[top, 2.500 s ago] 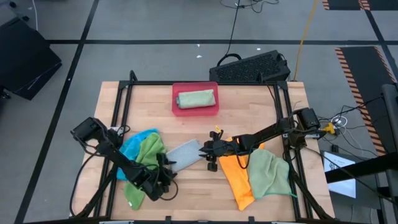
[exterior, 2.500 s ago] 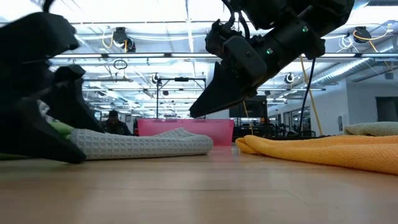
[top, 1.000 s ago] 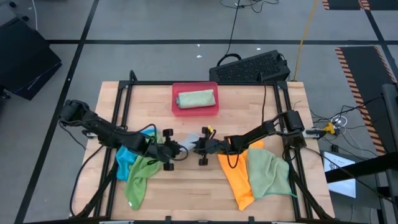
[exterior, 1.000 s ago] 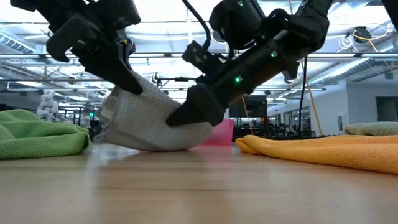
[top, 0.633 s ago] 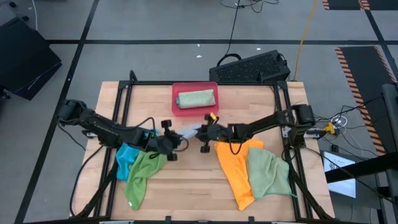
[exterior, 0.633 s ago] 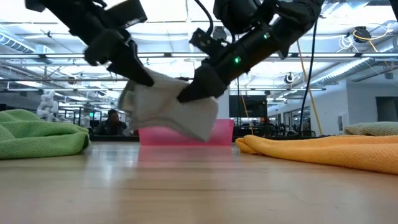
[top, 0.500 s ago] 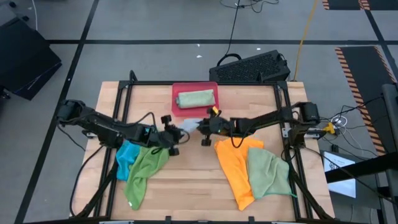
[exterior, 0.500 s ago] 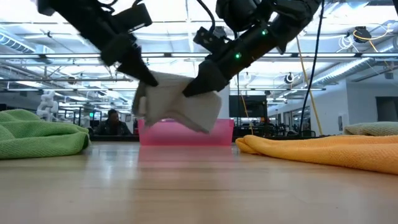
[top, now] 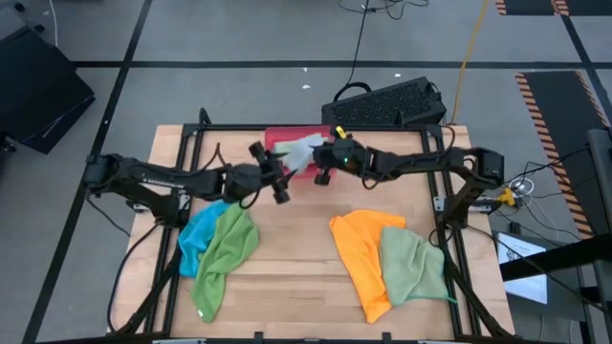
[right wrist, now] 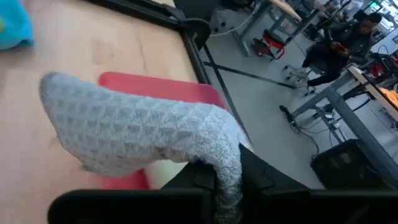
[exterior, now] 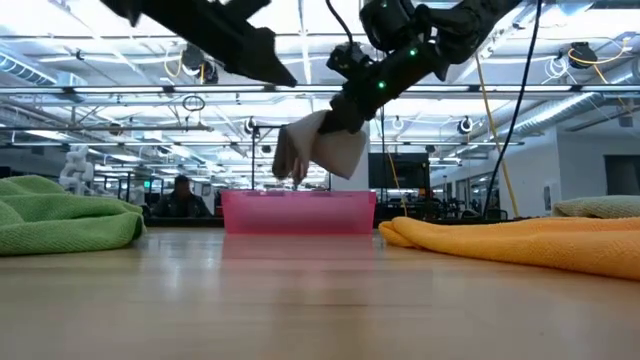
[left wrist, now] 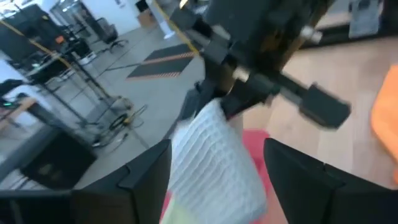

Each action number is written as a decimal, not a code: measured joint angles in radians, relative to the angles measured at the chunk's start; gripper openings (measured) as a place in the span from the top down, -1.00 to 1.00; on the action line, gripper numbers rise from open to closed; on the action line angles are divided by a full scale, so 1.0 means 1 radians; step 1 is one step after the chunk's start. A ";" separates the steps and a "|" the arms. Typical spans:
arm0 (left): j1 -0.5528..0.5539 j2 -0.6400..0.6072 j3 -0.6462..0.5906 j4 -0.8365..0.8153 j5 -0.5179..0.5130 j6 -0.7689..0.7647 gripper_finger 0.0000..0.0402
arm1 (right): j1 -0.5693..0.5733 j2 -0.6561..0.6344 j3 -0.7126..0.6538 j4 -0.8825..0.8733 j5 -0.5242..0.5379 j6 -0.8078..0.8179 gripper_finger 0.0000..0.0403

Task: Fold microfiber towels
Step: Stack the folded gray towel on top of the folded light green towel in the red bin

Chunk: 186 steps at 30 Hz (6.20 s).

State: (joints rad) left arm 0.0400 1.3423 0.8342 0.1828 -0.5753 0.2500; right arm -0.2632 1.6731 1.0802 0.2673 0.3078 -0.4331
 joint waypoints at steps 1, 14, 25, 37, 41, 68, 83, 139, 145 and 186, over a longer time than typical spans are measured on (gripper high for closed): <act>0.024 0.010 0.001 0.018 0.041 0.000 -0.30 | -0.013 0.001 0.009 0.002 -0.014 -0.002 0.92; 0.177 0.171 0.000 0.231 0.075 0.056 -0.35 | -0.133 0.013 0.026 0.125 -0.025 -0.027 0.92; 0.282 0.236 0.000 0.256 0.078 0.156 0.24 | -0.155 0.018 0.026 0.147 -0.080 -0.053 0.92; 0.376 0.234 0.000 0.122 0.108 0.308 0.86 | -0.174 0.099 0.026 0.138 -0.227 -0.362 0.91; 0.416 0.233 0.001 0.120 0.175 0.362 0.93 | -0.199 0.123 0.026 0.150 -0.270 -0.445 0.91; 0.511 0.234 -0.002 0.058 0.225 0.553 0.93 | -0.277 0.186 0.025 0.113 -0.312 -0.587 0.92; 0.508 0.234 -0.002 0.058 0.234 0.542 0.91 | -0.411 0.131 0.064 -0.003 -0.675 -0.141 -0.04; 0.491 0.241 0.000 -0.003 0.293 0.504 0.91 | -0.288 0.161 0.005 0.041 -0.152 -0.757 0.94; 0.469 0.241 0.000 -0.100 0.350 0.504 0.93 | -0.281 0.161 0.000 0.004 -0.216 -0.746 0.94; 0.460 0.086 0.013 -0.420 0.470 0.093 -0.17 | -0.347 0.053 0.002 -0.077 -0.819 -0.022 0.47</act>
State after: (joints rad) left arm 0.4999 1.4287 0.8471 -0.2373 -0.1053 0.3430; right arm -0.6106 1.7265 1.0821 0.1900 -0.5116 -0.4551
